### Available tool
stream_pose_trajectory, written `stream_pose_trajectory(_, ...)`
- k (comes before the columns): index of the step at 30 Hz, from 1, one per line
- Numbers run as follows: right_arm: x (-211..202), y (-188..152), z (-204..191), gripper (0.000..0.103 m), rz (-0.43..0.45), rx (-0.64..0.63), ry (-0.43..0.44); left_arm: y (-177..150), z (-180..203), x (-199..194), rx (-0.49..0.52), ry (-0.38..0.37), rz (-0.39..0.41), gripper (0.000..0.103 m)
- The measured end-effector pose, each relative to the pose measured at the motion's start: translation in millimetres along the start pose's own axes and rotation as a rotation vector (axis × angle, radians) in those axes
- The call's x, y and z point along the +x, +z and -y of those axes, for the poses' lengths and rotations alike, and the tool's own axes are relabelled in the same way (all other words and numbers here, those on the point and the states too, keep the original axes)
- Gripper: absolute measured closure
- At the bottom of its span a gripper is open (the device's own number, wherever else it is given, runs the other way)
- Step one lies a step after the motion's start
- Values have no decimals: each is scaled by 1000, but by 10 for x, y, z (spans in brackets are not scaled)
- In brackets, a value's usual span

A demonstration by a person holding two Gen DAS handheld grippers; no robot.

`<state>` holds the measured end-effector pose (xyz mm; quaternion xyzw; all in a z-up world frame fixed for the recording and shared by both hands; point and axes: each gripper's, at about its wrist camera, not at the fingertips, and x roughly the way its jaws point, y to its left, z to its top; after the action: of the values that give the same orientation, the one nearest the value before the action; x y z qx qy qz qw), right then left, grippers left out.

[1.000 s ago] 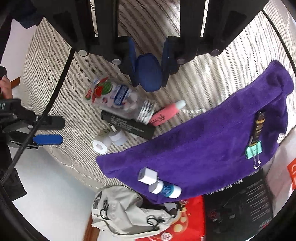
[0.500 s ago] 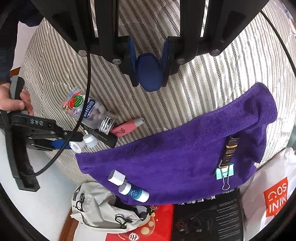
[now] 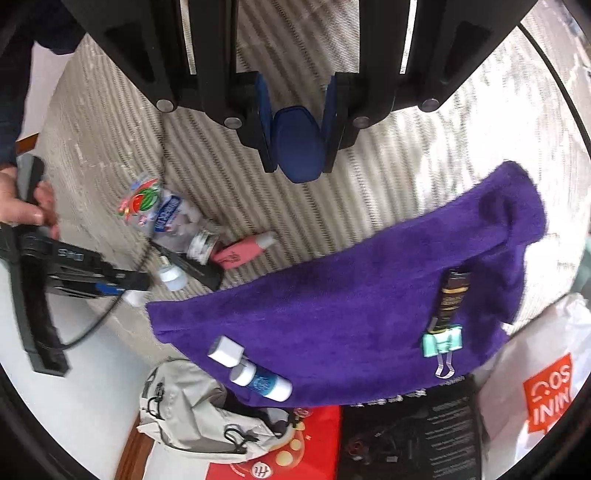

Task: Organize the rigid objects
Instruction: 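Grasp the white tape roll with the right tool, then carry the Vaseline jar over the towel while the right tool carries the tape roll there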

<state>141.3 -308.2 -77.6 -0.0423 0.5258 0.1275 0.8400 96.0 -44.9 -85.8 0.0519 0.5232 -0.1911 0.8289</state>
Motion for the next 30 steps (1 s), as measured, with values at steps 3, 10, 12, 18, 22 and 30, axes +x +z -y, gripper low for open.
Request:
stream_pose_trajectory(3, -35, -67, 79, 75, -21, 10, -42, -9, -58, 12, -5, 16, 0, 81)
stream_pose_trajectory(10, -21, -90, 88, 75, -36, 8, -58, -18, -152, 11, -49, -24, 29, 81)
stream_pose_trajectory(12, -60, -75, 58, 75, -24, 1, -38, -27, -194, -16, -63, -32, 31, 81)
stream_pose_trajectory(18, -254, -22, -31, 75, 6, -24, 4, 20, -271, -150, -75, -25, 42, 81)
stream_pose_trajectory(22, -389, 70, -109, 75, 53, -52, 33, 83, -365, -270, -102, -21, 73, 81)
stream_pose_trajectory(30, -331, 524, -158, 75, 87, -105, 74, 366, -650, -367, -131, 19, 111, 81)
